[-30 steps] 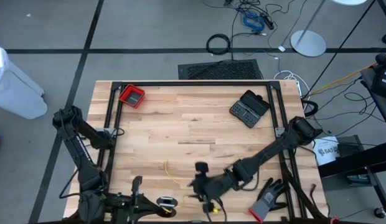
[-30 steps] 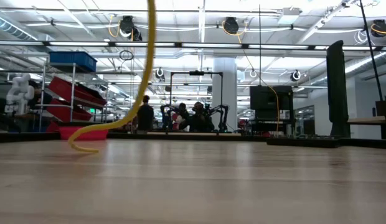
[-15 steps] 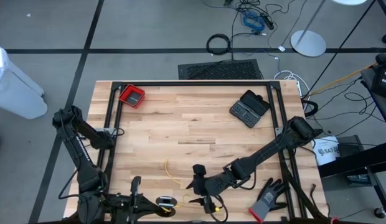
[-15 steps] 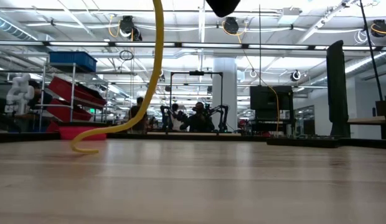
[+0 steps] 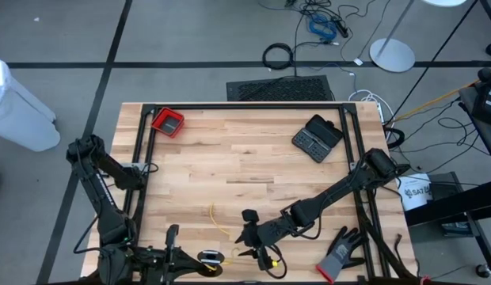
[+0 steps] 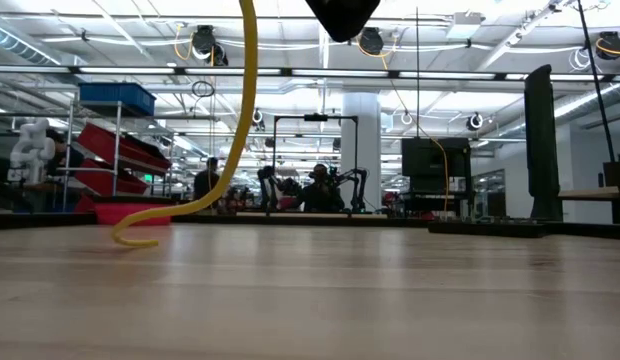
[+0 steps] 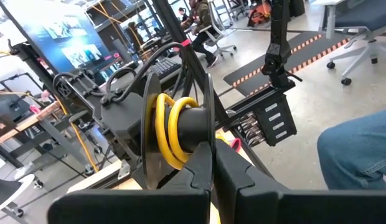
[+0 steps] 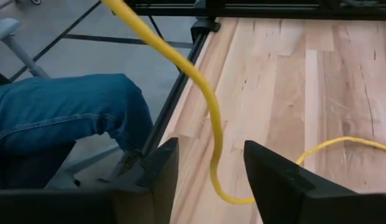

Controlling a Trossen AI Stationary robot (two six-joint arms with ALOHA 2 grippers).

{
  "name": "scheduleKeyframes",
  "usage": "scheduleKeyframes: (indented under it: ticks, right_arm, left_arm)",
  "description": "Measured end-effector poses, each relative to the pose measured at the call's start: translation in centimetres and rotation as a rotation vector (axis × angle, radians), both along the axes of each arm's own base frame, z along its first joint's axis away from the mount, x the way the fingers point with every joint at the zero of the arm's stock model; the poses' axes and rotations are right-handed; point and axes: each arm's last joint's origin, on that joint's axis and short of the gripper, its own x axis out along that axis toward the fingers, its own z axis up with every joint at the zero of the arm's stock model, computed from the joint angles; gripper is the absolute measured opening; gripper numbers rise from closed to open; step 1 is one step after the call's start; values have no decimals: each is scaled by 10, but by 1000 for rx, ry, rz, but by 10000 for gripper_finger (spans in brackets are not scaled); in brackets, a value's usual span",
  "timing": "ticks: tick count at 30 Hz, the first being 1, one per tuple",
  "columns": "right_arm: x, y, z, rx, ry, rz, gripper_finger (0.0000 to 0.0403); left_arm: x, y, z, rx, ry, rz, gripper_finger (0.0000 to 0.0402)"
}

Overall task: Coil cords
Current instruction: Coil the yellow cable wire onto the spool

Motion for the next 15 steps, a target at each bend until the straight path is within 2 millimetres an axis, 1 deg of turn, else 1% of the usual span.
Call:
scheduleKeyframes:
  ticks: [10, 15]
  right_arm:
    - [0, -1, 0, 10, 9, -9, 126]
    - [1, -2, 0, 17, 11, -16, 116]
  left_arm:
    - [0, 0, 0, 0, 0, 0, 2]
    - [0, 0, 0, 0, 0, 0, 2]
